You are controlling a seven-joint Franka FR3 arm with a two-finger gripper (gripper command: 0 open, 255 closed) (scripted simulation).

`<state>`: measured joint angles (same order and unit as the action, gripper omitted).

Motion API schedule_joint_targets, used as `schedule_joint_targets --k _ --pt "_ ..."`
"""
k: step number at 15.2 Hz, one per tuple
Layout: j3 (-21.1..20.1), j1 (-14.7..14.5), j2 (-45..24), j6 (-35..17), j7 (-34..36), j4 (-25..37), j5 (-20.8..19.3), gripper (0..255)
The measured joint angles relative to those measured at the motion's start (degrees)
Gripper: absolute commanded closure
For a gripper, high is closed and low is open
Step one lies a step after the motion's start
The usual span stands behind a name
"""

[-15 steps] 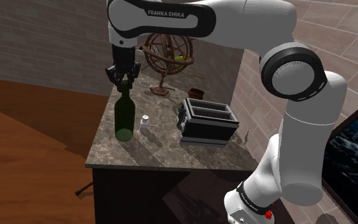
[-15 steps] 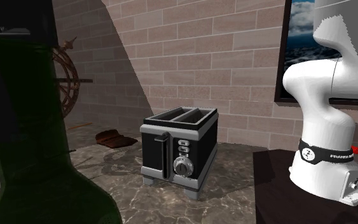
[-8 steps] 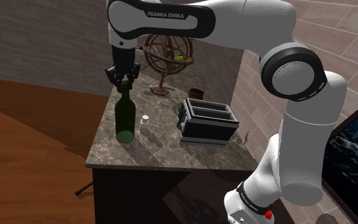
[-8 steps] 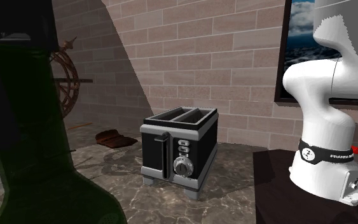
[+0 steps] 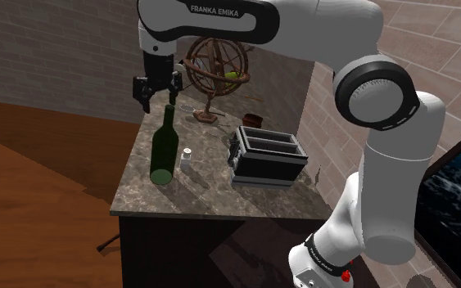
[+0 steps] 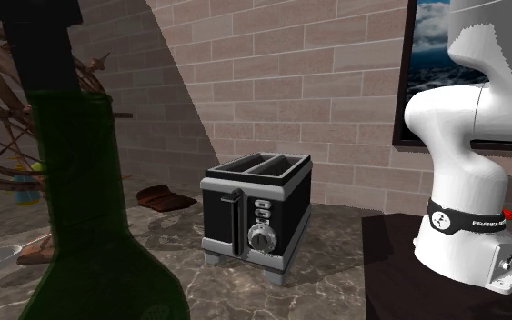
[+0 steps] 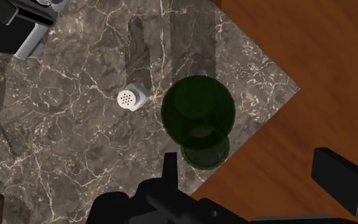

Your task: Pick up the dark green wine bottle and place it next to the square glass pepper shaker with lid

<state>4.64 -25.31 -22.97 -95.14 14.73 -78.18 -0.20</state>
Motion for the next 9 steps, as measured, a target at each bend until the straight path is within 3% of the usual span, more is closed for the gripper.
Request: schedule_joint_targets --k 3,9 --pt "0.1 0.2 -0.9 4.6 -0.2 5.6 0.1 0" --pt "0.0 0.2 -1.3 5.5 -0.2 6.7 0.1 0"
